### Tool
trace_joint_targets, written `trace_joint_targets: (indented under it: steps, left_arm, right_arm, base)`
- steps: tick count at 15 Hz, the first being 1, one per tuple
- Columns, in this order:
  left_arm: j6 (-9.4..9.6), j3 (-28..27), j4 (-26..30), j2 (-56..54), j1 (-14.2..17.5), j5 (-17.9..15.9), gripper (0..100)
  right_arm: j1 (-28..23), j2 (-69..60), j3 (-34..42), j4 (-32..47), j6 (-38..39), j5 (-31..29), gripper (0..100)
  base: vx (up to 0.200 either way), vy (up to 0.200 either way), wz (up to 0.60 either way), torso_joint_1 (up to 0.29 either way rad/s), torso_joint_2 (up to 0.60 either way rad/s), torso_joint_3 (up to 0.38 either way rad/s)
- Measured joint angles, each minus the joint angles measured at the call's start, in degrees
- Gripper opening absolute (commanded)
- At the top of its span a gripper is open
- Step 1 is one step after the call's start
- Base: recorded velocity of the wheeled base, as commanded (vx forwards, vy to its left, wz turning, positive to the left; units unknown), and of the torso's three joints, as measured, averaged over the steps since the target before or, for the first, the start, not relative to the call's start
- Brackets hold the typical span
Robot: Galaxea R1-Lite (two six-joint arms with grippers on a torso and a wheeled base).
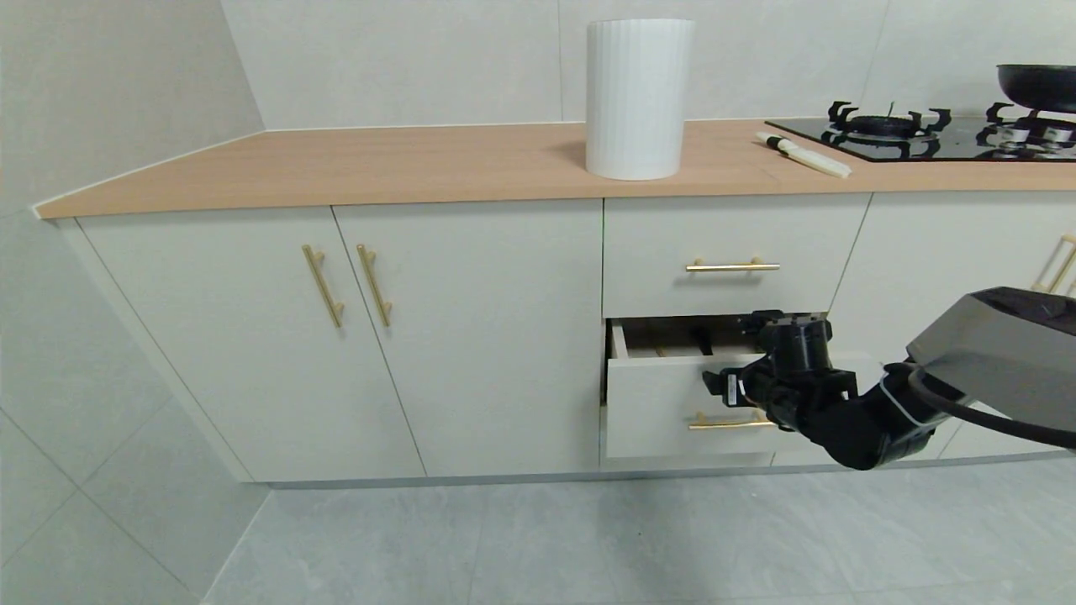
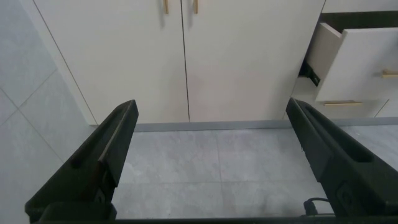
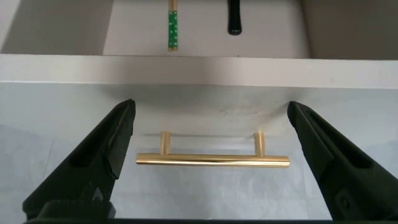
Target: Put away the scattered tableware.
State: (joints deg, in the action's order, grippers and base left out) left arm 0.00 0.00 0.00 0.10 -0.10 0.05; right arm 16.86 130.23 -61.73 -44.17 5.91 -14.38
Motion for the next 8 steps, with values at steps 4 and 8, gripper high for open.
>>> trace_joint_targets:
  steps: [4, 8]
  left_arm:
    - [0.0, 0.0, 0.0, 0.0, 0.0, 0.0, 100]
    - [0.0, 0.0, 0.0, 0.0, 0.0, 0.0, 100]
  right_arm:
    - [-0.3, 3.2, -6.0, 0.6, -0.1, 0.0, 100]
    - [-1.0, 6.9, -11.8, 0.5, -0.1, 0.0, 100]
  base:
    - [0.0, 0.0, 0.0, 0.0, 0.0, 0.0]
    - [0.0, 0.0, 0.0, 0.0, 0.0, 0.0]
